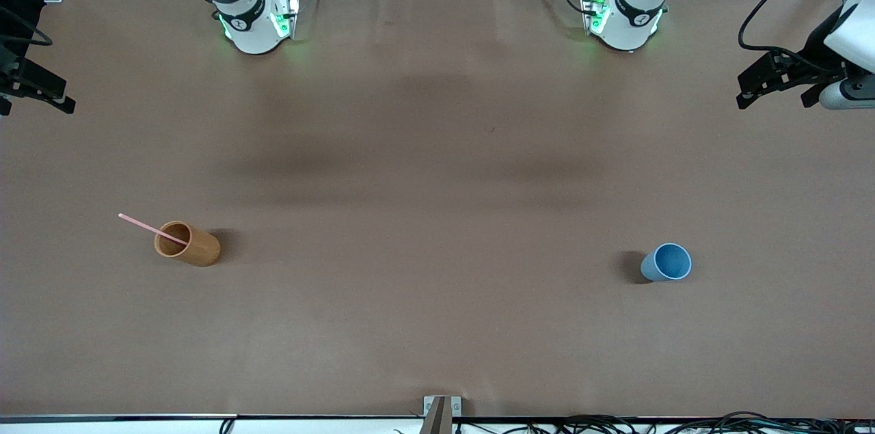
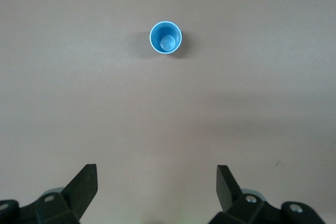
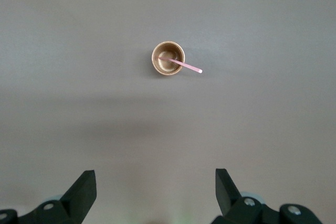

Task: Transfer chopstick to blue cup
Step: 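Reach the left gripper toward the blue cup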

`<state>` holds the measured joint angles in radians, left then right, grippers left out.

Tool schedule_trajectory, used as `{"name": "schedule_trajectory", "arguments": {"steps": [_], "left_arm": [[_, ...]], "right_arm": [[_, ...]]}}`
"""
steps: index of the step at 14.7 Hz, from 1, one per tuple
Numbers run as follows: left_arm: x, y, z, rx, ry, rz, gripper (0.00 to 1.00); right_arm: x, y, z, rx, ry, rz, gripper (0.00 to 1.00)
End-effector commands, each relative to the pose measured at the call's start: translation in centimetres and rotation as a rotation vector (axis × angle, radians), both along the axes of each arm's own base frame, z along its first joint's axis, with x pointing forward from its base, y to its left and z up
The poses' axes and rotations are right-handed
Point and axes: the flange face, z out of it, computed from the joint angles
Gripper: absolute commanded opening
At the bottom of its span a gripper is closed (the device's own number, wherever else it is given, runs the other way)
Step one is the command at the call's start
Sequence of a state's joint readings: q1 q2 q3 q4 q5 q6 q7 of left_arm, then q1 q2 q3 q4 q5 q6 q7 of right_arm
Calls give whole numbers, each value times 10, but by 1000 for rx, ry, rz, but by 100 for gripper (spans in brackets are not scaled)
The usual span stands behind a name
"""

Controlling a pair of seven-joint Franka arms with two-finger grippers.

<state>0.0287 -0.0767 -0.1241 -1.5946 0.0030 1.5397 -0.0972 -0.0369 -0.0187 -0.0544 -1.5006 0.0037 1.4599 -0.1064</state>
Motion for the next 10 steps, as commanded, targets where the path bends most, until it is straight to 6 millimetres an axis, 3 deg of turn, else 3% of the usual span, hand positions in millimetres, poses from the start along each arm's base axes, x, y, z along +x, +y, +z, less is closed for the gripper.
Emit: {"name": "schedule_trajectory", "arguments": {"steps": [1,6,10], "left_arm": [[3,3,5,17,-12,-9,100],[11,7,6,15,-17,-1,100],[34,22,-21,8,-7,24,100]], "right_arm": [[-4,-2,2,7,-6,4,100],[-4,-1,3,8,-9,6,100],[-3,-7,2,8,-12,-5,100]]}}
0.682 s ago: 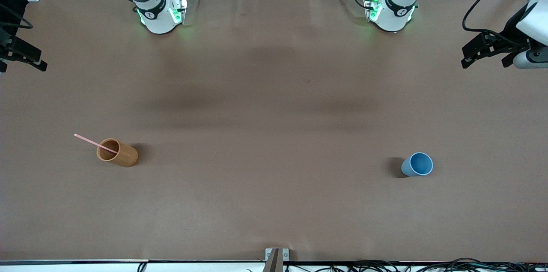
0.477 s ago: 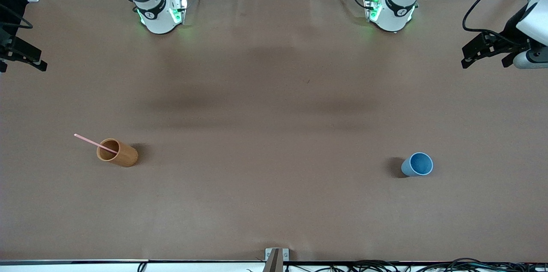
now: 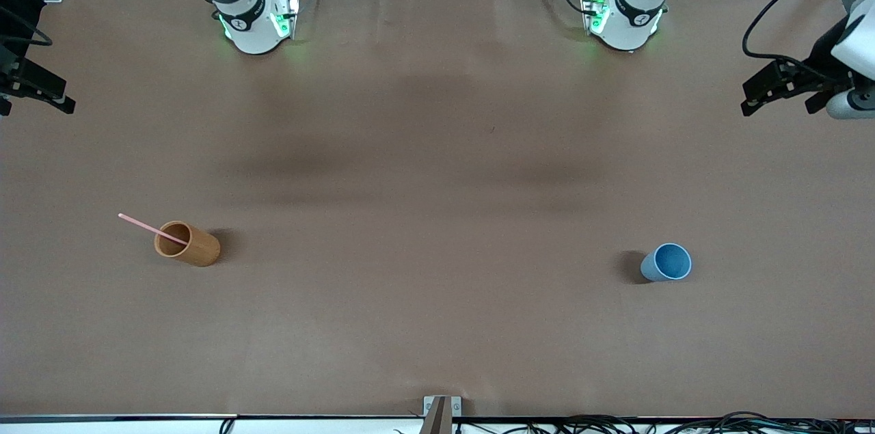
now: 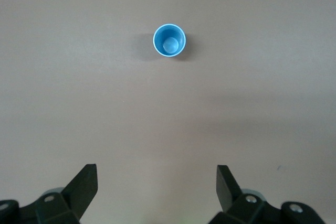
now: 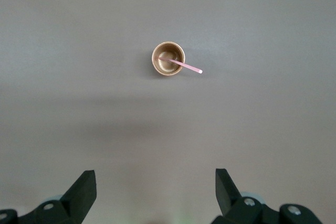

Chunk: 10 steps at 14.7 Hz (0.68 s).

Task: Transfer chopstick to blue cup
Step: 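Reach the left gripper toward the blue cup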

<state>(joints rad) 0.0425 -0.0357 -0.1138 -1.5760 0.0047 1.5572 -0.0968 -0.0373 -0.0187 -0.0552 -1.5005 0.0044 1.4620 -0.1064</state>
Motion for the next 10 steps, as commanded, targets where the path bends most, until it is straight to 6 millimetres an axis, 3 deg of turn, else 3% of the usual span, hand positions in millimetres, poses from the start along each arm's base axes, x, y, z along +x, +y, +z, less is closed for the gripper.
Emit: {"name": "schedule_trajectory", "arguments": {"steps": [1,3,6,8,10], "left_arm": [[27,9,-23,9,-10,1,100],[49,9,-56,3,1,2,100],[83,12,-115,-9,7,18,100],[99,14,-151,-10,-10,19,100],[112,19,-189,5,-20,15,100]], "right_arm": [[-2,-18,-1,9,-10,-25,100],[0,-36,-13,28,-8,-57,100],[3,-74,-52,110,-27,-143,100],[1,-99,-90,179,-36,-218,100],[-2,-112,-124,245,-51,-280,100]]}}
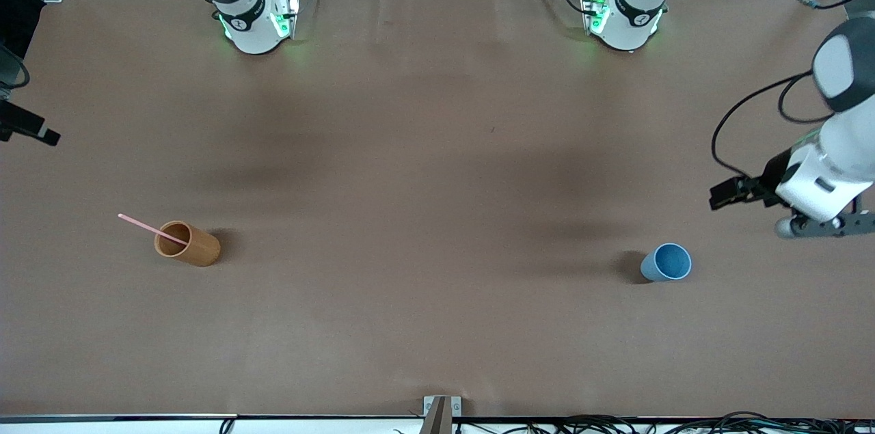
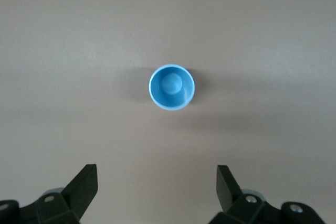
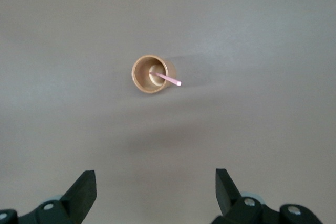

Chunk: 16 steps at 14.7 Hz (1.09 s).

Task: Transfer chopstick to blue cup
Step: 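Reach the left gripper toward the blue cup, then grip the cup with the left gripper while the right gripper grips the chopstick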

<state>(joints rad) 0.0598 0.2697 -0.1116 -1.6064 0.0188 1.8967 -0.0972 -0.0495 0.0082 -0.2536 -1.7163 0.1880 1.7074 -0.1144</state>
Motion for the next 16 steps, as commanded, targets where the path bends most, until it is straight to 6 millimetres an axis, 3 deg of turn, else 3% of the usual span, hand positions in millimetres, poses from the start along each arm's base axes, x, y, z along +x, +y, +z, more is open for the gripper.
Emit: {"name": "schedule_trajectory", "arguments": {"steps": [1,6,9,13,16], "left_arm": [[15,6,-40,37,-20,-16,100],[37,27,-116,30,-19,10,96],[43,25,-153,16,-12,11,90],[44,24,-190,9,15,7,79],[45,23,-205,4,23,7,63]], "right_arm": [[-10,-12,-47,93,-26,-75,100],[13,-31,-116,157,-67,-93,96],[23,-41,-148,184,-105,-92,92],[29,-43,-187,241,-149,-115,77],[25,-44,-204,230,-194,-113,61]]}}
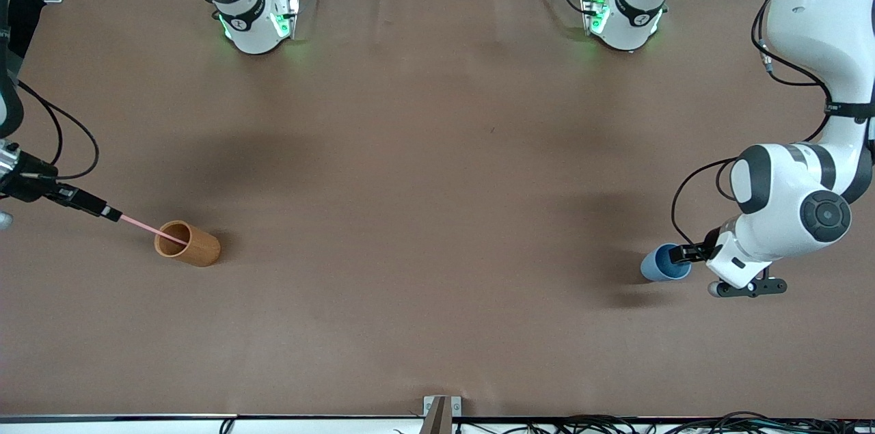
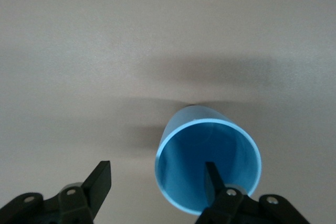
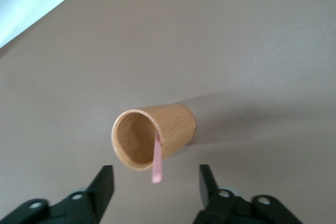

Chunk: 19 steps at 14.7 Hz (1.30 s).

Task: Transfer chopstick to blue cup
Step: 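Grip the cup with the left gripper while the right gripper grips the chopstick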

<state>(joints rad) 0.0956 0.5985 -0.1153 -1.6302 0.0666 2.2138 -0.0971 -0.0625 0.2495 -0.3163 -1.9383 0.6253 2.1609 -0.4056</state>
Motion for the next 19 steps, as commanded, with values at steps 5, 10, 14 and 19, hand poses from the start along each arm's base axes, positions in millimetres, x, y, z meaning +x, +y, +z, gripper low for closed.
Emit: {"name": "schedule_trajectory", "arguments": {"steps": [5,10,14,19], "left_arm": [[3,-3,-14,-3,-5,-15,6],[5,-23,25,-1,-53,-44,0],[-12,-107,84,-51,-37,-95,0],[-53,-249,89,-90,8,9,0]], "right_arm": [[-15,4,-19,53,-26,-19,49],[-17,9,-24,76,-21,-27,42],[-16,9,-23,74,-25,-25,32],[-16,9,-23,75,-24,-25,24]]}}
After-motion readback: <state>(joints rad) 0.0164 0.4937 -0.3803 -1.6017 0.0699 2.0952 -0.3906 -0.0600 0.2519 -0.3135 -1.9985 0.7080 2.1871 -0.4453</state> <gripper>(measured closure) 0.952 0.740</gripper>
